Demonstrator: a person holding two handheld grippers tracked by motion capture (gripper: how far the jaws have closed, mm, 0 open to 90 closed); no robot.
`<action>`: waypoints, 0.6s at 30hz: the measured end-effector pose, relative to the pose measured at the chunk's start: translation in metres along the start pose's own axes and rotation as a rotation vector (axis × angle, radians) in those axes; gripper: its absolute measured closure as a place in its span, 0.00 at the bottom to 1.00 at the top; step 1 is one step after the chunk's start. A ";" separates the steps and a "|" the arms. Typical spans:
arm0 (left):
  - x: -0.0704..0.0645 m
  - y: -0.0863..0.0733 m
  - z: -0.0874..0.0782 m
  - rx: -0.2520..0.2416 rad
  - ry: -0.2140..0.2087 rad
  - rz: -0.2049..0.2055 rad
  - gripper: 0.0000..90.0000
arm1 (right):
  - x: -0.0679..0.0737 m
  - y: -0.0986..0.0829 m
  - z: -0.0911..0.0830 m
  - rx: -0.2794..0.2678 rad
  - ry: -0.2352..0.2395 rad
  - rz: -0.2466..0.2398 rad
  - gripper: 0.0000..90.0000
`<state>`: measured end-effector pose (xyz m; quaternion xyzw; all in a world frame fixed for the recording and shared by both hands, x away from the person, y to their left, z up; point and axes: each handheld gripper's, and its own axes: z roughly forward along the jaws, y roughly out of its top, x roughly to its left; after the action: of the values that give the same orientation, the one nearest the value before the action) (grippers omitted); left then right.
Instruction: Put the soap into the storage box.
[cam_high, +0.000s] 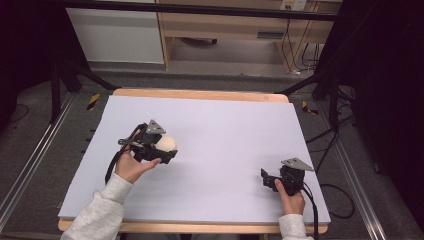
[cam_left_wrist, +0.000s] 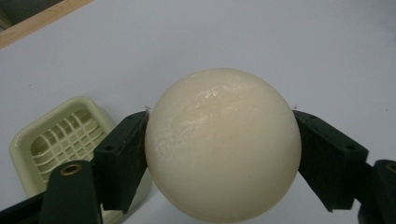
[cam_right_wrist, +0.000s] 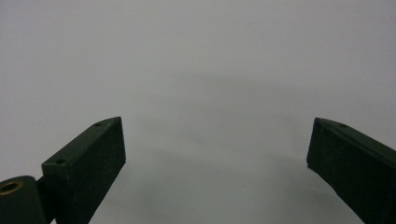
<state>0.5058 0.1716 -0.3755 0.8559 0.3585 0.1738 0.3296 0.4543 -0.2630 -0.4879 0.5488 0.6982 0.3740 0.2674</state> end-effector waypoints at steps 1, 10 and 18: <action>0.000 0.000 0.000 0.000 0.000 0.000 0.25 | 0.000 0.000 0.000 0.000 0.000 0.000 0.05; 0.012 -0.001 0.000 -0.003 0.027 -0.021 0.25 | 0.000 0.000 0.000 -0.001 -0.001 0.002 0.05; 0.022 -0.002 0.006 0.003 0.044 -0.048 0.25 | 0.000 0.000 0.000 0.000 0.000 0.000 0.05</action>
<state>0.5226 0.1858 -0.3802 0.8435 0.3866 0.1842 0.3242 0.4543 -0.2630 -0.4880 0.5487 0.6983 0.3740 0.2672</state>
